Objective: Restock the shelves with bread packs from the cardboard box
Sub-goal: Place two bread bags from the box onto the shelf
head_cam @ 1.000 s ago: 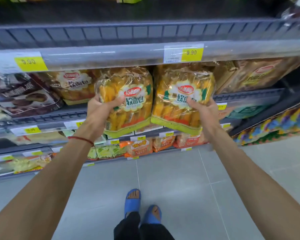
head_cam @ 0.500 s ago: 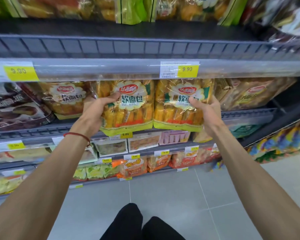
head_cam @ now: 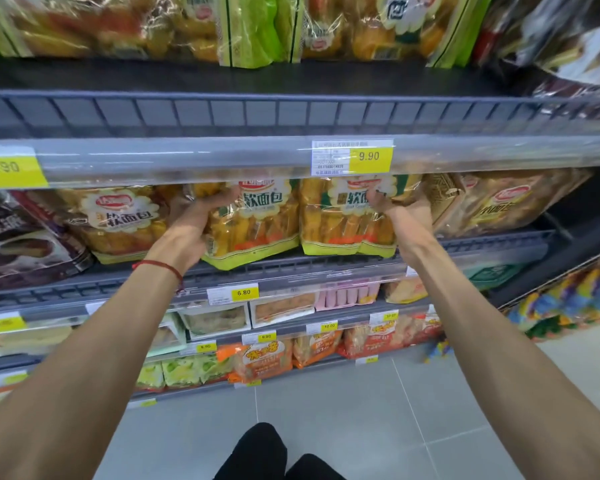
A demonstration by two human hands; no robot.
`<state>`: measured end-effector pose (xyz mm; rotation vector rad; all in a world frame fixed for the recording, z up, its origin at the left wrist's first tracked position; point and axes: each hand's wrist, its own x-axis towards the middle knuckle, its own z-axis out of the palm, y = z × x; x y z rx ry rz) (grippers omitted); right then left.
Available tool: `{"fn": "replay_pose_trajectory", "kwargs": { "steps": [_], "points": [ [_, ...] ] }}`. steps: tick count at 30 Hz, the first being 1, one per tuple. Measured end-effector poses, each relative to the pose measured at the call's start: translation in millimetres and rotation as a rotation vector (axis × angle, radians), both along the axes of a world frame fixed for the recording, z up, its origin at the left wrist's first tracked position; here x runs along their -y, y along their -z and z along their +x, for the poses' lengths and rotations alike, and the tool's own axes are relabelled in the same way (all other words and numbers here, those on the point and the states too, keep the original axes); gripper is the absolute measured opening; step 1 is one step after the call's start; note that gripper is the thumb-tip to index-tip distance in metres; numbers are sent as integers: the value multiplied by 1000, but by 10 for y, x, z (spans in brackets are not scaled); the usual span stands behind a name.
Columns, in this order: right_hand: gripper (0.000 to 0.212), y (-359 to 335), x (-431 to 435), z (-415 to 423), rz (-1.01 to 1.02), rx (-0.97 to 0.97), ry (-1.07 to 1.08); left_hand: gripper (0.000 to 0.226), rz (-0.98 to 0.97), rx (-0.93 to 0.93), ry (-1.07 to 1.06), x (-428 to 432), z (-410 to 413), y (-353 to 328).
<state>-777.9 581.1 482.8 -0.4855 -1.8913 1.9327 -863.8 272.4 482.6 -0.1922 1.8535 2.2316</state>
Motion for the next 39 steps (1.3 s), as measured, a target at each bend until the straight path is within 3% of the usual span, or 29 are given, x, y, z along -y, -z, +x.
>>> {"fn": "replay_pose_trajectory", "kwargs": {
  "steps": [6,9,13,16,20,26,30,33,36,39],
  "points": [
    [88,274,90,-94,122,42,142,92,-253,-87,-48,0,-27,208],
    [103,401,214,19,177,112,157,101,-208,-216,-155,-99,143,362],
    [126,564,303,166,253,187,137,119,-505,-323,-202,-168,351,673],
    [136,615,315,144,319,256,109,121,-573,-305,-166,-107,275,792],
    [131,569,283,-7,326,277,145,92,-623,-342,-96,-36,149,793],
    [115,526,255,51,253,339,126,74,-760,-282,-44,4,221,777],
    [137,363,446,249,167,351,158,61,-757,-167,-99,29,406,639],
    [123,264,643,433,172,463,184,63,-736,-106,-179,27,645,482],
    [111,186,899,609,58,453,183,81,-673,-37,-148,36,921,311],
    [85,145,1172,822,-26,493,152,73,-567,38,-81,140,1121,291]
  ]
}}
